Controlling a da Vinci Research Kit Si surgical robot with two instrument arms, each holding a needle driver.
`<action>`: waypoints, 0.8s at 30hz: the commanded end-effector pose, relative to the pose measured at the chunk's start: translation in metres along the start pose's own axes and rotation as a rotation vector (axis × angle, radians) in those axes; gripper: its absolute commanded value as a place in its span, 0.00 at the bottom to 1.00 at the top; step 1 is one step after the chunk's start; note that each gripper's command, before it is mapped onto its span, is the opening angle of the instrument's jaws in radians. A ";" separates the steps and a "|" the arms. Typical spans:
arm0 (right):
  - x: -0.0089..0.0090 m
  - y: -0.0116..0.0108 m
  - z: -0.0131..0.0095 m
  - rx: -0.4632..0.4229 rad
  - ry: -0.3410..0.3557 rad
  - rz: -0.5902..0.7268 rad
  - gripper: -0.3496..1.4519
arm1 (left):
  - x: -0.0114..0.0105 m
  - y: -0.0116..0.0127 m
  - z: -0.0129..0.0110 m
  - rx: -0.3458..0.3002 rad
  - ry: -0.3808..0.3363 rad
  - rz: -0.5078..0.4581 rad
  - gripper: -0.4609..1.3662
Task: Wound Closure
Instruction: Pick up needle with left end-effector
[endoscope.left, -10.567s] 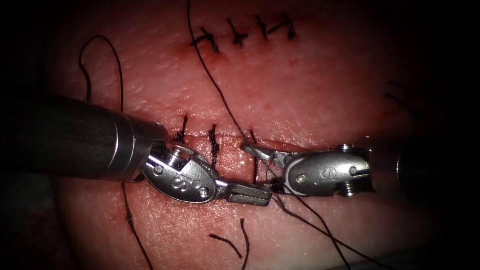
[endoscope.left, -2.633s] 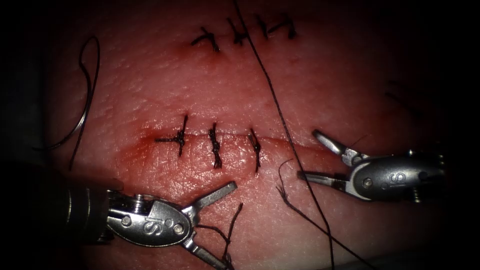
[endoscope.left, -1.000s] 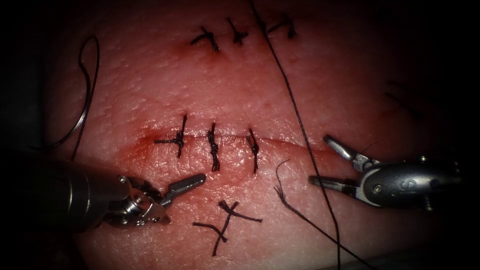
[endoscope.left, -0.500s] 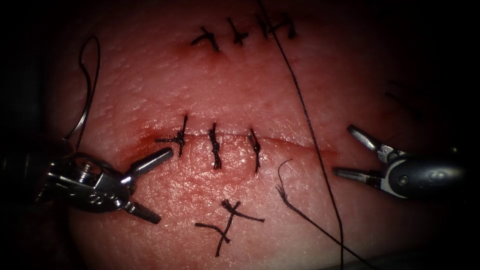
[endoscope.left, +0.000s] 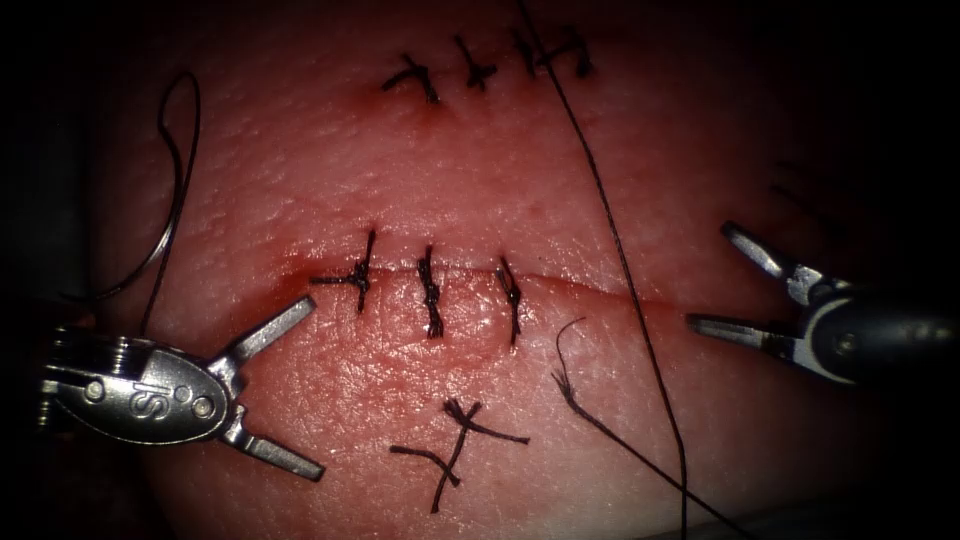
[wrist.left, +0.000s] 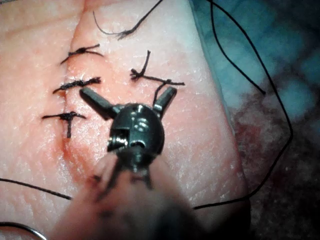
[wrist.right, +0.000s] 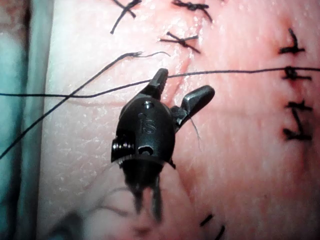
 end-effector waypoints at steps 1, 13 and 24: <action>0.0000 -0.0003 0.0003 0.013 0.008 0.007 0.79 | 0.0000 0.0001 -0.0003 -0.011 0.003 -0.040 0.93; 0.0022 -0.0036 0.0039 0.047 0.090 0.041 0.80 | 0.0007 -0.0017 -0.0041 0.057 -0.023 -0.168 0.94; 0.0030 -0.0053 0.0064 0.073 0.123 0.043 0.79 | 0.0008 -0.0025 -0.0067 0.081 -0.002 -0.187 0.92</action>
